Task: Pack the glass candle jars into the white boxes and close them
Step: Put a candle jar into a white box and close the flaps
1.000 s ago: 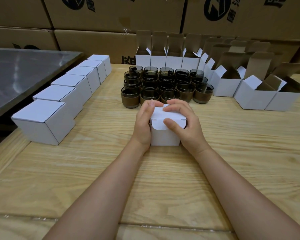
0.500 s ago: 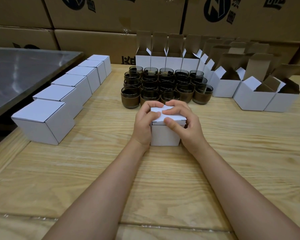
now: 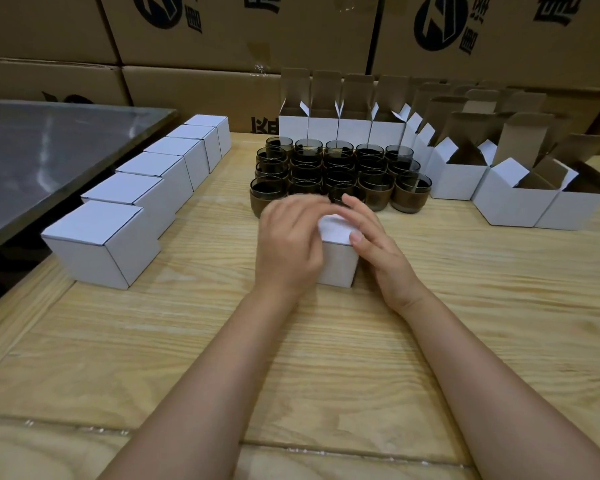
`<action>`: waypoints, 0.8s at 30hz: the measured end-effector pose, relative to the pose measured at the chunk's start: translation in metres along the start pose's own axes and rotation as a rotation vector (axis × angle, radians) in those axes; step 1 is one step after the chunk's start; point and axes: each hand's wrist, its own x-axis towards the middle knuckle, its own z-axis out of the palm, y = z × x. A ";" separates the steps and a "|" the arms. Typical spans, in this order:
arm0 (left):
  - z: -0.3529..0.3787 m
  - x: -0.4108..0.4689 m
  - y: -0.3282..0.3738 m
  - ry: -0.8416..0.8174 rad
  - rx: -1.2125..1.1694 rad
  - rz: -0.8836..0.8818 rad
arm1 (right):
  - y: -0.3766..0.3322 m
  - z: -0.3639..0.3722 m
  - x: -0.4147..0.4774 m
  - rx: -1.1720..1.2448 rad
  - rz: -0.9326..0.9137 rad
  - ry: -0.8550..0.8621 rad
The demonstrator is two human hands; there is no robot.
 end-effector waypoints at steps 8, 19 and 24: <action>-0.026 0.000 0.005 -0.096 0.603 0.054 | 0.000 -0.002 0.000 0.122 0.112 0.144; -0.054 0.025 -0.108 -0.226 0.755 -0.328 | 0.002 -0.002 0.002 0.083 0.145 0.168; -0.028 0.054 -0.143 -0.215 0.654 -0.343 | 0.006 -0.002 0.004 0.093 0.143 0.175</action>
